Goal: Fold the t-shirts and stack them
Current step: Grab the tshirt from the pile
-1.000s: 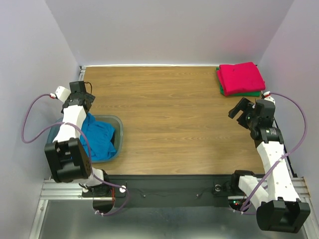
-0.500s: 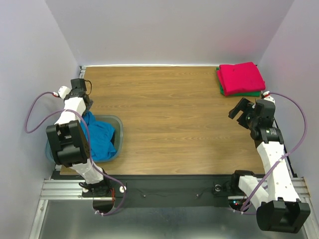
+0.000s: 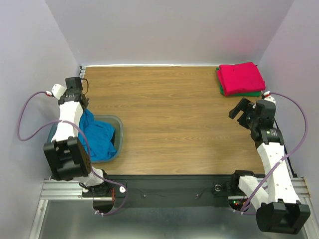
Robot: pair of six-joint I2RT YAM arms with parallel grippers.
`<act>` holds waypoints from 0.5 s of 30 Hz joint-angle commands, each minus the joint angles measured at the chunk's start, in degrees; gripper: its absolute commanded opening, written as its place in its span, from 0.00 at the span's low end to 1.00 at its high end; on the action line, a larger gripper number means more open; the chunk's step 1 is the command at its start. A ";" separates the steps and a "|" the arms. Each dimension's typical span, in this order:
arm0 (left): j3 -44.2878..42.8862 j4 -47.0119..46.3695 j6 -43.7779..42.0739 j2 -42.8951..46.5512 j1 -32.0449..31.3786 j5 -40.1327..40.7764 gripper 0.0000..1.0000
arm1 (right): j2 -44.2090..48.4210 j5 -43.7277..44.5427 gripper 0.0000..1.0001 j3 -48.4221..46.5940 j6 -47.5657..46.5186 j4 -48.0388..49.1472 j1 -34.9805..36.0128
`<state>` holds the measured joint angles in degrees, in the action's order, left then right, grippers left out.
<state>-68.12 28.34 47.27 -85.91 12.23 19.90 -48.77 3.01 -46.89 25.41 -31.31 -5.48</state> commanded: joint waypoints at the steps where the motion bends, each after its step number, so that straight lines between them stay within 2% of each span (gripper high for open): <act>1: -0.61 1.72 -0.06 7.76 0.25 1.11 0.00 | 0.43 0.16 0.99 -0.74 -0.45 2.22 0.38; 8: -4.82 -0.99 -5.69 19.97 -2.12 -7.23 0.00 | 1.57 -1.95 1.00 -1.09 0.43 2.31 0.38; 11: -8.60 -5.65 -9.81 24.64 -4.66 -14.69 0.00 | 2.19 -1.43 1.00 -0.75 2.45 2.31 0.38; 14: -16.68 -6.19 -13.07 23.86 -11.50 -18.49 0.00 | 2.19 -3.61 1.00 -0.65 1.40 2.22 0.38; 15: -20.70 -6.19 -13.25 22.47 -16.31 -18.49 0.00 | 1.84 -6.84 1.00 -0.74 0.79 2.22 0.38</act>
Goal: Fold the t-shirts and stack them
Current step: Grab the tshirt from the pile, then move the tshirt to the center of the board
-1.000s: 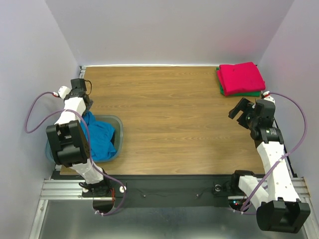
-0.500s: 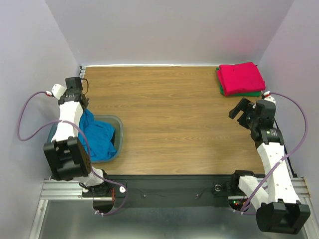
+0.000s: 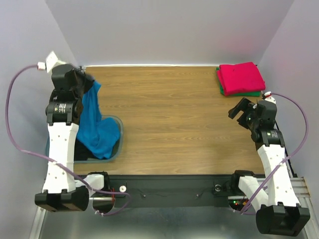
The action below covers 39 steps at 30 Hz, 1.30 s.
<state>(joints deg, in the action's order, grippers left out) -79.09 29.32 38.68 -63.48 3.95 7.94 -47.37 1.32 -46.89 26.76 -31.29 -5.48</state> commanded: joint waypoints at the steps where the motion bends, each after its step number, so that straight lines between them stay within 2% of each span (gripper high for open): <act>1: -11.77 -7.35 -5.27 -0.67 -10.95 -6.54 0.00 | 0.18 -6.32 1.00 -0.74 -0.66 2.20 0.38; 3: -17.55 -8.40 -6.07 -3.38 -18.14 -7.06 0.00 | -0.43 -7.91 1.00 -1.18 -0.83 2.20 0.38; 5: -21.79 -9.71 -7.81 -7.15 -22.29 -7.94 0.00 | -0.70 -7.48 1.00 -1.01 -0.66 2.20 0.38; 6: -26.51 -10.77 -8.44 -8.66 -26.40 -11.34 0.00 | -0.79 -6.69 1.00 -0.92 -0.57 2.20 0.38; 8: -31.02 -12.44 -10.63 -11.56 -30.64 -15.22 0.00 | -0.44 -5.11 1.00 -0.66 -0.05 2.11 0.38; 10: -37.06 -14.73 -14.06 -16.48 -36.16 -22.05 0.00 | 1.22 0.05 1.00 0.04 1.62 1.50 0.38; 13: -47.18 -14.56 -16.70 -23.95 -43.20 -23.85 0.00 | 3.51 6.84 1.00 0.57 3.03 0.70 0.38; 18: -64.57 -15.25 -14.87 -36.68 -46.39 -29.90 0.00 | 8.60 14.21 1.00 0.40 3.47 -0.88 0.38; 19: -65.31 -16.30 -14.25 -37.67 -46.57 -30.27 0.00 | 9.05 15.19 1.00 0.40 3.56 -1.14 0.38; 23: -61.11 -25.18 -11.26 -37.68 -46.66 -32.29 0.00 | 11.60 18.54 1.00 0.14 3.91 -1.67 0.38; 27: -56.36 -25.55 -11.87 -35.76 -46.57 -28.62 0.00 | 11.78 19.51 1.00 0.31 3.65 -1.76 0.38; 30: -47.94 -20.90 -11.53 -31.99 -44.47 -17.13 0.00 | 10.99 18.81 1.00 0.84 3.82 -1.76 0.38; 31: -41.30 -20.10 -10.30 -30.92 -43.07 -15.26 0.00 | 10.73 18.11 1.00 0.93 3.82 -1.76 0.38; 32: -37.32 -19.74 -8.72 -29.87 -39.40 -13.33 0.00 | 9.94 17.49 1.00 0.93 3.82 -1.85 0.38; 33: -29.19 -19.39 -5.75 -28.12 -37.54 -9.22 0.00 | 9.50 16.01 1.00 0.84 3.65 -1.76 0.38; 36: -19.55 -15.98 -1.86 -27.66 -30.77 -1.99 0.02 | 6.95 12.58 1.00 0.40 1.54 -1.76 0.38; 37: -15.87 -14.48 -1.41 -28.18 -29.71 1.69 0.32 | 6.34 9.78 1.00 0.23 0.67 -1.76 0.38; 38: -14.79 -12.64 -0.98 -28.88 -27.61 2.94 0.54 | 5.89 8.53 1.00 0.22 0.14 -1.76 0.38; 39: -13.99 -9.84 -0.80 -30.28 -26.80 3.30 0.94 | 4.93 7.04 1.00 0.22 -0.30 -1.76 0.38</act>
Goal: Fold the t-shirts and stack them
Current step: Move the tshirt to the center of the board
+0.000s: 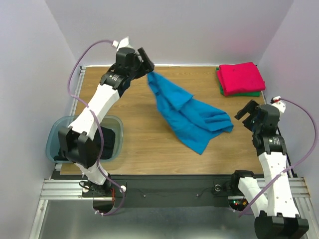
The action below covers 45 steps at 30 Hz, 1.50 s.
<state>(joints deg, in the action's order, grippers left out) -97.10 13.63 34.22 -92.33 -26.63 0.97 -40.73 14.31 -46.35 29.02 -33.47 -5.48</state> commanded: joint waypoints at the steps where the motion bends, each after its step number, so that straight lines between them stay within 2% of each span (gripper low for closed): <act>1: 4.89 7.01 3.75 -2.14 4.48 10.36 0.98 | -2.16 -9.00 1.00 -0.32 -2.65 0.51 0.38; 4: 7.27 7.21 2.53 -1.80 4.75 11.42 0.98 | -4.61 -13.95 1.00 -0.24 -3.61 0.87 0.38; 9: 14.12 1.85 1.82 2.68 4.40 6.33 0.98 | -6.99 -18.87 1.00 0.99 -4.14 0.95 0.47; 15: 26.59 0.79 3.31 5.32 -2.36 7.11 0.99 | -7.79 -26.17 1.00 3.37 -3.01 0.95 2.65; 17: 30.73 0.87 4.01 5.59 -3.95 7.64 0.98 | -8.05 -25.47 1.00 4.42 -2.13 0.87 6.86; 20: 34.95 -1.75 5.60 5.68 -4.92 6.41 0.98 | -11.37 -20.47 1.00 6.26 2.34 1.65 18.52; 22: 36.45 -2.47 5.77 4.45 -5.01 5.89 0.98 | -13.49 -18.18 1.00 7.23 4.55 2.27 23.21; 27: 33.56 -1.41 4.64 -1.61 -5.01 5.53 0.98 | -19.12 -10.01 1.00 8.38 12.01 2.45 34.90; 32: 24.08 -2.11 1.04 -6.09 -5.27 3.95 0.98 | -26.31 -5.61 0.98 9.08 18.44 3.85 45.10; 34: 17.52 -2.29 -5.19 -9.78 -5.80 1.16 0.98 | -28.87 -4.55 0.95 8.56 20.98 4.91 48.35; 38: 8.08 1.04 -11.71 -16.02 -8.08 1.57 0.98 | -34.06 -2.53 0.85 7.24 23.89 5.87 51.09; 40: 5.88 2.80 -12.24 -17.61 -9.22 3.67 0.98 | -36.07 -1.83 0.81 7.15 24.68 6.05 51.53; 45: 3.16 1.49 -15.31 -20.41 -10.01 3.07 0.98 | -38.46 2.30 0.67 7.59 27.49 6.05 51.44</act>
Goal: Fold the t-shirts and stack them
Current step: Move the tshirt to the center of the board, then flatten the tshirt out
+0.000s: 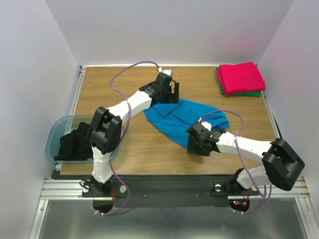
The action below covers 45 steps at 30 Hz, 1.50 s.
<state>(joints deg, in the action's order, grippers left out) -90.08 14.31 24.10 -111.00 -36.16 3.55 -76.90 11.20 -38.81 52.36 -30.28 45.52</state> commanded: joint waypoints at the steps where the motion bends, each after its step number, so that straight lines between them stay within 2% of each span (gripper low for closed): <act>1: -7.53 1.59 -6.51 -3.16 -0.66 0.23 0.98 | -2.55 6.45 0.64 0.05 4.42 2.77 0.54; 2: -9.65 2.39 -9.30 -4.56 -1.01 0.23 0.98 | -2.55 6.90 0.59 0.13 4.94 2.77 0.45; 3: -11.76 3.79 -10.64 -7.53 -1.45 0.31 0.98 | -2.46 7.43 0.50 0.40 5.99 2.77 0.45; 5: -18.15 4.85 -14.67 -10.62 -2.59 1.63 0.98 | -1.94 9.35 0.42 0.84 6.70 2.51 0.36; 10: -34.59 10.74 -17.86 -22.49 -3.04 6.20 0.98 | 0.96 10.68 0.16 2.50 7.23 2.07 0.27; 11: -36.55 11.44 -17.86 -25.29 -3.12 6.38 0.98 | 1.92 10.86 0.13 2.77 7.32 1.81 0.19; 12: -38.31 12.40 -18.38 -26.36 -3.21 6.12 0.99 | 2.37 11.03 0.01 3.12 7.58 1.63 0.19; 15: -40.70 11.98 -18.47 -28.30 -3.13 5.86 0.98 | 3.42 11.21 0.00 3.91 7.67 1.10 0.01; 21: -37.45 9.69 -18.21 -28.39 -3.12 4.27 0.98 | 3.60 11.83 0.01 3.74 7.58 0.49 -0.34; 24: -37.09 9.16 -17.95 -29.18 -3.13 5.59 0.93 | 3.08 11.74 0.00 3.39 7.23 0.40 -0.34; 25: -37.27 9.16 -17.86 -29.53 -3.12 5.68 0.88 | 3.16 11.82 0.00 3.30 7.14 0.40 -0.43; 27: -37.80 9.07 -17.94 -30.50 -3.12 5.24 0.86 | 3.51 12.00 0.01 3.39 7.06 0.23 -0.34; 39: -38.06 7.49 -18.56 -31.73 -3.83 2.42 0.86 | 4.13 12.18 0.01 3.48 7.23 -0.30 -0.69; 43: -39.11 7.32 -18.56 -32.52 -4.09 5.32 0.72 | 5.18 11.91 0.01 3.83 7.06 -0.39 -0.61; 45: -39.12 7.40 -19.43 -32.61 -4.35 5.06 0.72 | 5.53 12.09 0.01 4.18 7.06 -0.48 -0.61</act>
<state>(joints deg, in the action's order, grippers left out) -127.09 23.11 6.13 -143.52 -39.83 7.40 -73.08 21.02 -35.09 58.92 -30.20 45.28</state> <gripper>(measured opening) 0.725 0.022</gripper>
